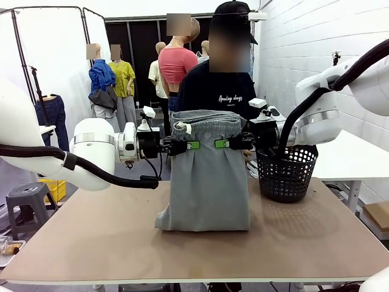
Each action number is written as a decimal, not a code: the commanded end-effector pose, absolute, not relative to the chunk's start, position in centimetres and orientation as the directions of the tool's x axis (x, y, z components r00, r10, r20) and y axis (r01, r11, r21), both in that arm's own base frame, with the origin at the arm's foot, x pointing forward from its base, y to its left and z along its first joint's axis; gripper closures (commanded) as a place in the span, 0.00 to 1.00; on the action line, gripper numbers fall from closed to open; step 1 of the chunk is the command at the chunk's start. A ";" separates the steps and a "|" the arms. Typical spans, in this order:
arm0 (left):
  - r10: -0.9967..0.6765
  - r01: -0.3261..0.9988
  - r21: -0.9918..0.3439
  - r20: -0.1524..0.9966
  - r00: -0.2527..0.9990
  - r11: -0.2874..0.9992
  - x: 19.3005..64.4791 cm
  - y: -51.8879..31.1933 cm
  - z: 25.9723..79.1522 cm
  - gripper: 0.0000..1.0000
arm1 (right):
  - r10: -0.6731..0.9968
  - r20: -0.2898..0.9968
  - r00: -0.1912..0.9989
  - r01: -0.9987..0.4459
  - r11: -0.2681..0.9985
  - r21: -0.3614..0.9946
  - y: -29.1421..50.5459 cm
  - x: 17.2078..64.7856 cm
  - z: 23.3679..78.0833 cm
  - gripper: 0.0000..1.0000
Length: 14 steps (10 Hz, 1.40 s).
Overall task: Fold the training pants.
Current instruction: Fold the Training pants in half.
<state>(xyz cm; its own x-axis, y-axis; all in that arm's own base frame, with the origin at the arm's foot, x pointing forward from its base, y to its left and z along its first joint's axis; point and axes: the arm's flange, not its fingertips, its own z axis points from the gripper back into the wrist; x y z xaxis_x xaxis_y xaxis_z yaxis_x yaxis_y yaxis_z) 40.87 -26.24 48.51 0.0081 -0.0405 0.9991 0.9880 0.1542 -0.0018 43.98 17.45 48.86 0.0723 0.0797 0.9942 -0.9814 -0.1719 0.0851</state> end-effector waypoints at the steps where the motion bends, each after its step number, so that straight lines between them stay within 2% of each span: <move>1: -0.035 0.987 0.008 0.999 -0.002 0.158 40.8 -26.4 49.1 1.00 | 0.055 0.995 0.084 -0.980 -0.177 0.093 17.5 43.8 48.9 1.00; 9: -0.041 0.988 -0.002 0.999 0.008 0.154 40.9 -26.2 48.5 1.00 | 0.055 0.995 0.084 -0.980 -0.177 0.093 17.5 43.8 48.9 1.00; 14: -0.026 0.981 -0.001 1.000 0.006 0.195 44.7 -26.1 49.6 1.00 | 0.060 0.996 0.067 -0.980 -0.182 0.077 17.7 47.2 50.9 1.00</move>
<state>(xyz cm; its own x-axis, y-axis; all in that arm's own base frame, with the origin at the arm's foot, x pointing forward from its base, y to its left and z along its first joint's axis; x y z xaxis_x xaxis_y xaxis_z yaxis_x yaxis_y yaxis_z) 42.89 -25.91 48.81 0.0117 -0.0313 0.9994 0.9837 0.1798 -0.0059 45.60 17.60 49.66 0.0575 0.0761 0.9954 -0.9832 -0.1688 0.0697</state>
